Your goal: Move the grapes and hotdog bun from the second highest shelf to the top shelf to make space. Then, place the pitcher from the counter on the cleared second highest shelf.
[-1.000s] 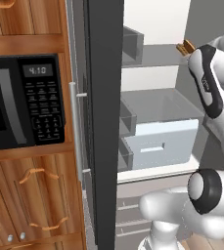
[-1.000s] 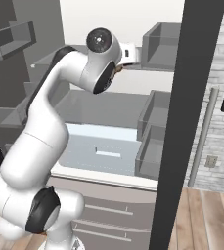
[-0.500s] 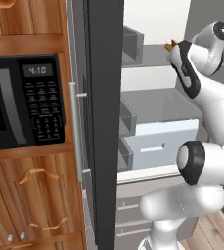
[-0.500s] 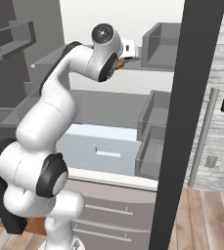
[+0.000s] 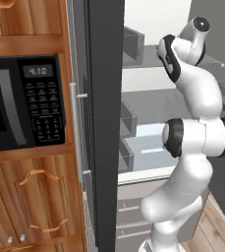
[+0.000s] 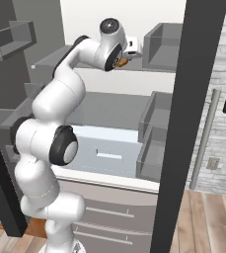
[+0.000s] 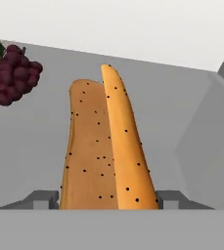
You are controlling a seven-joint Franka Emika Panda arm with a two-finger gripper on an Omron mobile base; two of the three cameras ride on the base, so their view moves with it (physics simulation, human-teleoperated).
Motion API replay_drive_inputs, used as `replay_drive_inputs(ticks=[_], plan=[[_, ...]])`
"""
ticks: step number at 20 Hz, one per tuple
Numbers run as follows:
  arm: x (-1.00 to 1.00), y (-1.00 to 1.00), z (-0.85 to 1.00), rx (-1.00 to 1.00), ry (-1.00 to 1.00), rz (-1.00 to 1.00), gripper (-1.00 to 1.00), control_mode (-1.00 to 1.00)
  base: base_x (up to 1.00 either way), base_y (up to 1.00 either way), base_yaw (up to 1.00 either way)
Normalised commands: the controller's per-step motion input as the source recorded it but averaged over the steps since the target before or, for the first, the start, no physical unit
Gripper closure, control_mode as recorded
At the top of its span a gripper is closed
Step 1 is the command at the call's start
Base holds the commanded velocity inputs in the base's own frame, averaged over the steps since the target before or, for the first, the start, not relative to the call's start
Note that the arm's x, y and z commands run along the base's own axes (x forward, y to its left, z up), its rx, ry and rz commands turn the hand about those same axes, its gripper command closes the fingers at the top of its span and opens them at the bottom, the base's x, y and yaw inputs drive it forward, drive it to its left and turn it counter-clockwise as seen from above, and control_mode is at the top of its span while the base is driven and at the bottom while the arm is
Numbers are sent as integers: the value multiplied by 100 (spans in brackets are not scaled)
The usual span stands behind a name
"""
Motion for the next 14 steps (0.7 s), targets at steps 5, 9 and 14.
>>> replay_drive_inputs(ticks=[5, 9, 14], plan=[[83, 0, -1, 0, 3, 0, 100, -100, 0, 0, 0], [79, 0, -5, 0, 2, 0, 100, -100, 0, 0, 0], [61, -2, -13, 0, 0, 0, -100, -100, 0, 0, 0]])
